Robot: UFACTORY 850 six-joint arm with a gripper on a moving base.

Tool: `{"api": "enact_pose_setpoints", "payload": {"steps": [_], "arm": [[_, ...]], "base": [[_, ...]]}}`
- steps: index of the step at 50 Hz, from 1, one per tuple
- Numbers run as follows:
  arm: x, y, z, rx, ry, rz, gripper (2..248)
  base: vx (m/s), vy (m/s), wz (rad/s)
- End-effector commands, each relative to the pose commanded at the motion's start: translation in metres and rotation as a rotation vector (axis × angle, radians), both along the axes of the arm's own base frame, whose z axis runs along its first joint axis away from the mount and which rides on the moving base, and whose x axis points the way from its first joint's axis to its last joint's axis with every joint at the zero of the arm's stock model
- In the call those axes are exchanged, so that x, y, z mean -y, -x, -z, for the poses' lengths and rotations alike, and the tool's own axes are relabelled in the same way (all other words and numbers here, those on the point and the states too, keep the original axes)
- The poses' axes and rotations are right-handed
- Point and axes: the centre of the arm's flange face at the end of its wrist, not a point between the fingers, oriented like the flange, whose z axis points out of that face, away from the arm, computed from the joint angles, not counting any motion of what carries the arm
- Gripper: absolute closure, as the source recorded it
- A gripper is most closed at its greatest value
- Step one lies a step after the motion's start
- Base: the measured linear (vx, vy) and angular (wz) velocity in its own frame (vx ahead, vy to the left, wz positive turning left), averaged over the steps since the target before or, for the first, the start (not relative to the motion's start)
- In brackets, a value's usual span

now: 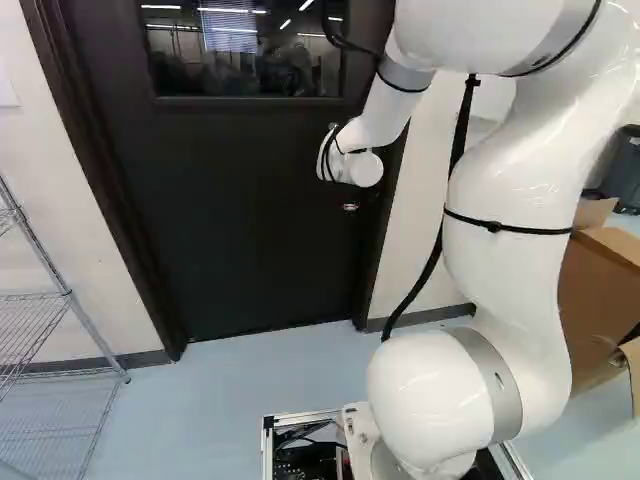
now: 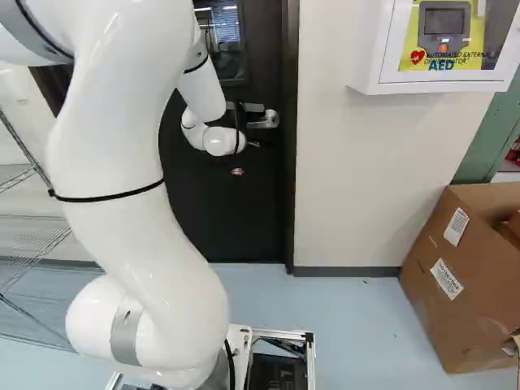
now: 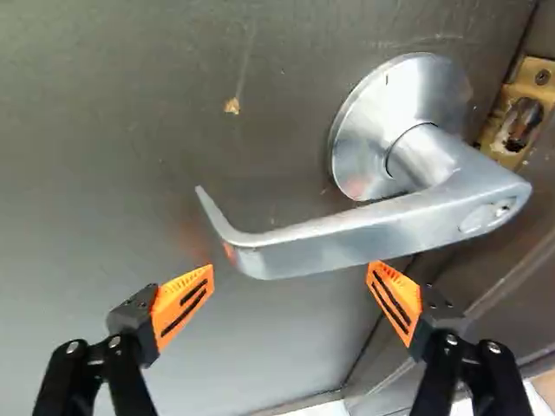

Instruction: Open the door and move inside

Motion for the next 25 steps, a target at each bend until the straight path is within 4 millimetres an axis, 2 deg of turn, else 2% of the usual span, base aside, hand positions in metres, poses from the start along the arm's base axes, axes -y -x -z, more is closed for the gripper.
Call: {"api": "enact_pose_setpoints", "payload": {"steps": [25], "arm": [[0.0,-0.05,0.005,0.023,-0.001,0.002,3]], "base": [[0.0,0.0,0.0]]}}
